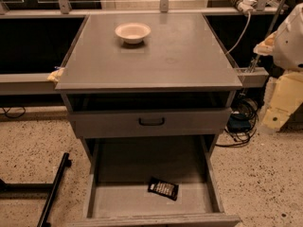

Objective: Pick rxbar chocolate from middle drawer and place on counter

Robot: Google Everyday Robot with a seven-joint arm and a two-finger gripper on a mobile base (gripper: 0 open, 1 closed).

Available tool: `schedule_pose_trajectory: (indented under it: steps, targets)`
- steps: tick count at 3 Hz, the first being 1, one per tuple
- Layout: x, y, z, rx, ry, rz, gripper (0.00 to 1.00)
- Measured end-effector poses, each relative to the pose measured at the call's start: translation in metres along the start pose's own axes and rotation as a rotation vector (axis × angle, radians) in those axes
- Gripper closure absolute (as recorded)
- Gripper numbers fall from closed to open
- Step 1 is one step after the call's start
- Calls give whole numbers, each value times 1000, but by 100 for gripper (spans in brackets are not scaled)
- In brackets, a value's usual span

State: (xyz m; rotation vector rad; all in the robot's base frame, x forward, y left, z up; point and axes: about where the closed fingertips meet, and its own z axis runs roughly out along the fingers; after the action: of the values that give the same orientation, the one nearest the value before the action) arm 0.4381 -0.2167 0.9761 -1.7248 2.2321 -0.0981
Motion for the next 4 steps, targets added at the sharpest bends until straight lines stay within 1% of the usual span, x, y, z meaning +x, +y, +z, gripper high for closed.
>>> schedule_pose_trajectory:
  steps: [1,2,3,4]
  targets:
    - [0,0,0,0,0,0,0]
    - [2,1,8,7,-16,9,18]
    - [5,14,50,-24,-82,20,41]
    - [10,34,133,-96,-182,54,65]
